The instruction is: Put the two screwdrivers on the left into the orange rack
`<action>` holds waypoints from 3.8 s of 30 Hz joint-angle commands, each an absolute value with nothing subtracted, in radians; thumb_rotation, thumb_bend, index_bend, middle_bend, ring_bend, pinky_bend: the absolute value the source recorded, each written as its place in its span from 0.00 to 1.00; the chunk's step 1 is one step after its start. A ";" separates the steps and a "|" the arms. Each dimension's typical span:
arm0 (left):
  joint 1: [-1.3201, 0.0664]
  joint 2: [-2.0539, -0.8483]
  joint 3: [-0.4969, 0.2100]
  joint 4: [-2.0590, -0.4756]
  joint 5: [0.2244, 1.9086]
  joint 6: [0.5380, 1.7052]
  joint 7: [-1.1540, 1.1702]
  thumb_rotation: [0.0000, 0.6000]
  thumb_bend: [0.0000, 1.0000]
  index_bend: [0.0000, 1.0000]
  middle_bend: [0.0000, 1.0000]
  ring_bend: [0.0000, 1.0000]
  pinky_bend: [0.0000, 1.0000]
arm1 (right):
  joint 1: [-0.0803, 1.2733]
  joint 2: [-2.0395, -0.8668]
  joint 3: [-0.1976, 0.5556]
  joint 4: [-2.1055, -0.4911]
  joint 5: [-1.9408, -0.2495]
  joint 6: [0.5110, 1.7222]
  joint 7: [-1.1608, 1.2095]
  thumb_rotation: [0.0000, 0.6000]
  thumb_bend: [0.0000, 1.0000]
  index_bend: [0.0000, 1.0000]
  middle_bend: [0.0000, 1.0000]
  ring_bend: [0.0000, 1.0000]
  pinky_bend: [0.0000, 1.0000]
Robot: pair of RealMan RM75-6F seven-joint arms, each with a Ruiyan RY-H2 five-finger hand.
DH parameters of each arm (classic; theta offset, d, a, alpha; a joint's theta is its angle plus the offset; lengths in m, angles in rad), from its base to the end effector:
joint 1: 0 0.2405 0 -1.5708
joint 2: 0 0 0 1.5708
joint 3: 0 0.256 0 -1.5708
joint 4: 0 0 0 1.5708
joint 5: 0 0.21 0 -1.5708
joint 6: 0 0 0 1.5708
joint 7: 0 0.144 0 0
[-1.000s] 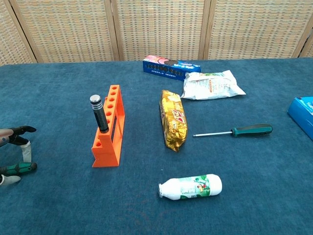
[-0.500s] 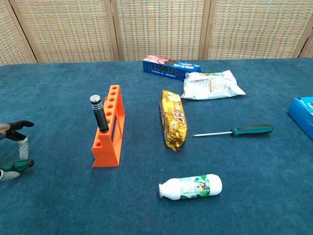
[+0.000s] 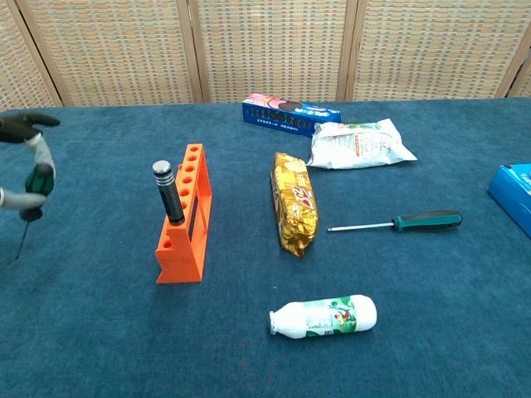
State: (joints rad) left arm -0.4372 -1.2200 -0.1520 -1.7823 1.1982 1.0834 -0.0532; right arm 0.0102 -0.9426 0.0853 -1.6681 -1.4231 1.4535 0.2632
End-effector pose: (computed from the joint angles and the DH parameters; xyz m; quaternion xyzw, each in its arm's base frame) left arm -0.2200 0.2791 0.0800 -0.5984 -0.5386 -0.4286 0.4100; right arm -0.3309 -0.1637 0.2164 0.5191 -0.4582 0.4057 0.5967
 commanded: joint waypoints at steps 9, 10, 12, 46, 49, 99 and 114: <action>-0.573 -1.092 -0.381 -1.902 1.183 0.945 -0.443 1.00 0.49 0.64 0.00 0.00 0.00 | 0.019 -0.952 0.092 -1.662 -1.400 1.437 0.242 1.00 0.00 0.00 0.00 0.00 0.00; -0.578 -1.088 -0.387 -1.905 1.178 0.935 -0.457 1.00 0.49 0.64 0.00 0.00 0.00 | 0.020 -0.953 0.093 -1.662 -1.399 1.437 0.240 1.00 0.00 0.00 0.00 0.00 0.00; -0.599 -1.094 -0.408 -1.902 1.171 0.918 -0.499 1.00 0.49 0.64 0.00 0.00 0.00 | 0.021 -0.955 0.096 -1.659 -1.392 1.437 0.237 1.00 0.00 0.00 0.00 0.00 0.00; -0.721 -1.358 -0.387 -1.634 1.189 0.879 -0.669 1.00 0.49 0.65 0.00 0.00 0.00 | 0.030 -0.963 0.120 -1.636 -1.328 1.403 0.228 1.00 0.00 0.00 0.00 0.00 0.00; -0.727 -1.365 -0.385 -1.624 1.189 0.874 -0.671 1.00 0.49 0.65 0.00 0.00 0.00 | 0.030 -0.963 0.121 -1.635 -1.327 1.404 0.228 1.00 0.00 0.00 0.00 0.00 0.00; -0.710 -1.340 -0.364 -1.591 1.216 0.854 -0.767 1.00 0.49 0.65 0.00 0.00 0.00 | 0.031 -0.963 0.124 -1.634 -1.323 1.394 0.228 1.00 0.00 0.00 0.00 0.00 0.00; -0.730 -1.358 -0.374 -1.585 1.196 0.854 -0.743 1.00 0.49 0.65 0.00 0.00 0.00 | 0.031 -0.961 0.125 -1.631 -1.321 1.391 0.235 1.00 0.00 0.00 0.00 0.00 0.00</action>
